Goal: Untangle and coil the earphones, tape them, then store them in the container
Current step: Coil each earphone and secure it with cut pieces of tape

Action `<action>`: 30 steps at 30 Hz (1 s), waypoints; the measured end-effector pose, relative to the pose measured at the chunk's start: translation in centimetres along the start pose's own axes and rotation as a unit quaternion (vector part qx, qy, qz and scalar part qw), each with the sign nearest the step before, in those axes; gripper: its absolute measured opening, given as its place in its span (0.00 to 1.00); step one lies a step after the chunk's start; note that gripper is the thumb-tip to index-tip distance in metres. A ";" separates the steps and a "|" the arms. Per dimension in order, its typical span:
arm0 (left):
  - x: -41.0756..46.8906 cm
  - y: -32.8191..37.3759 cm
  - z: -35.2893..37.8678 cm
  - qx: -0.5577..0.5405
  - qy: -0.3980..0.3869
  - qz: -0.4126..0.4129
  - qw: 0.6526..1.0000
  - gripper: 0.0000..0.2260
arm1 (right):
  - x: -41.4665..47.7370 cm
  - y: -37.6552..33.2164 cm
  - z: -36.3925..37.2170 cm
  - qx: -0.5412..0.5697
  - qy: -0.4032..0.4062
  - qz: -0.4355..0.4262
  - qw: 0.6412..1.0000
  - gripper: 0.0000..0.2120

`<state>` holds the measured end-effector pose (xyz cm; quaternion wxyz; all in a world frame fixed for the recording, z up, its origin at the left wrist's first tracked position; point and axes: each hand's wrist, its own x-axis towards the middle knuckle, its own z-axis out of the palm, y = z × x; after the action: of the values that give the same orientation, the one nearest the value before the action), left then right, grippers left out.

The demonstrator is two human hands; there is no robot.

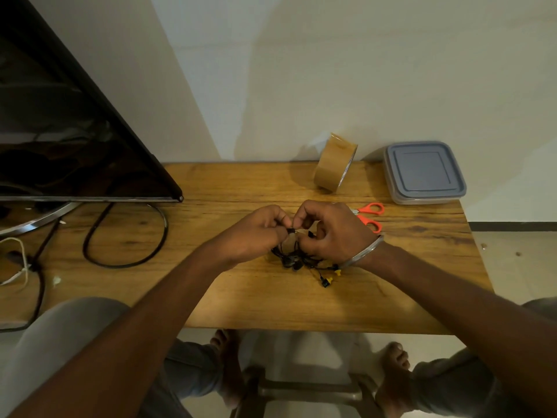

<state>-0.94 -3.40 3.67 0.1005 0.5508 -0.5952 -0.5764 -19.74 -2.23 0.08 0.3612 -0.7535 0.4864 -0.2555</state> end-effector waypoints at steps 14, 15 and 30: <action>0.6 -0.7 1.0 -0.001 0.119 0.035 0.992 0.07 | -0.3 -1.5 2.1 -0.424 0.040 -0.029 0.904 0.11; 0.6 -0.8 1.1 0.052 0.146 0.070 0.985 0.06 | -0.3 -1.5 2.1 -0.429 0.022 -0.025 0.903 0.12; 0.5 -0.6 1.0 0.119 0.153 0.073 0.978 0.09 | -0.2 -0.9 0.9 -0.310 0.043 -0.047 0.948 0.09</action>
<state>-1.53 -3.10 2.59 0.1657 0.5958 -0.6755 -0.4015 -18.65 -1.58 0.22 0.0757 -0.8385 0.5208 -0.1410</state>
